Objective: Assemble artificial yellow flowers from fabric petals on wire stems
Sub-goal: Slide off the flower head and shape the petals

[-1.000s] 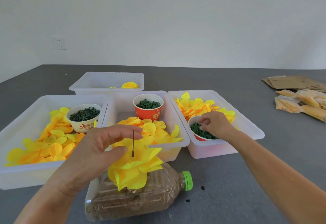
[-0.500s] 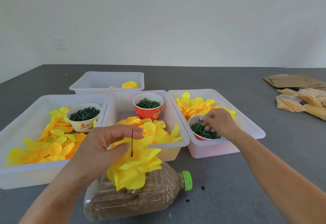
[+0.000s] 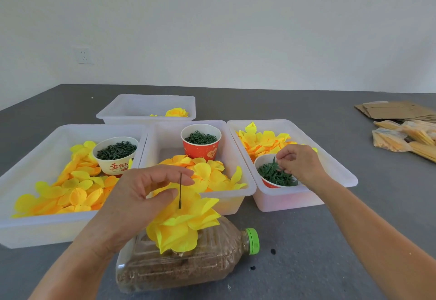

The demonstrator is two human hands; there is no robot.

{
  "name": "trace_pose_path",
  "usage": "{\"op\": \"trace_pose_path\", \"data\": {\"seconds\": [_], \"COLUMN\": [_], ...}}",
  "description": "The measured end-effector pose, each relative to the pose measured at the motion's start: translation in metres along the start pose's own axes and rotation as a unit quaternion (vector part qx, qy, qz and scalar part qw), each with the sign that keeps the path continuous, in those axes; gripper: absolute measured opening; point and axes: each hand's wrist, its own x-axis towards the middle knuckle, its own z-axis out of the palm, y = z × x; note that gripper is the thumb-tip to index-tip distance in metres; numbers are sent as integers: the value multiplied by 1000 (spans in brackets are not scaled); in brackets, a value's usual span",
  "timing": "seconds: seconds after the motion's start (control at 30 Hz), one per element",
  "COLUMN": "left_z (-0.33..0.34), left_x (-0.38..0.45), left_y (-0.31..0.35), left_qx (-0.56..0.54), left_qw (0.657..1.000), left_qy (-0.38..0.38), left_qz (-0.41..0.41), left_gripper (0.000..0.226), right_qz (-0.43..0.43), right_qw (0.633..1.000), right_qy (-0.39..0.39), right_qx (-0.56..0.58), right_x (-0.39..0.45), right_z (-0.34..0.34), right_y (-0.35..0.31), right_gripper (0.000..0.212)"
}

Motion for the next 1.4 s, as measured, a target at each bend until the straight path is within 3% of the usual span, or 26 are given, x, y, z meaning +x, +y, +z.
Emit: {"op": "trace_pose_path", "data": {"seconds": [0.3, 0.57, 0.67, 0.87, 1.07, 1.23, 1.4], "left_z": [0, 0, 0, -7, -8, -1, 0], "left_x": [1, 3, 3, 4, 2, 6, 7], "left_y": [2, 3, 8, 18, 38, 45, 43], "left_qx": [3, -1, 27, 48, 22, 71, 101], "left_qw": [1000, 995, 985, 965, 969, 974, 966], "left_qy": [24, 96, 165, 253, 233, 192, 196], "left_qz": [13, 20, 35, 51, 78, 101, 132], "left_gripper": [40, 36, 38, 21, 12, 20, 16], "right_qz": [-21, -32, -61, -132, -241, -358, -388], "right_qw": [999, 996, 994, 967, 939, 920, 909], "right_qy": [34, 75, 81, 11, 0, 59, 61], "right_qx": [33, -26, 34, 217, 244, 147, 141], "right_x": [-2, -3, -14, -53, -90, -106, -107], "right_z": [1, 4, 5, 23, 45, 55, 57], "right_y": [0, -14, -38, -100, -143, -154, -148], "right_gripper": [4, 20, 22, 21, 26, 13, 8]}}
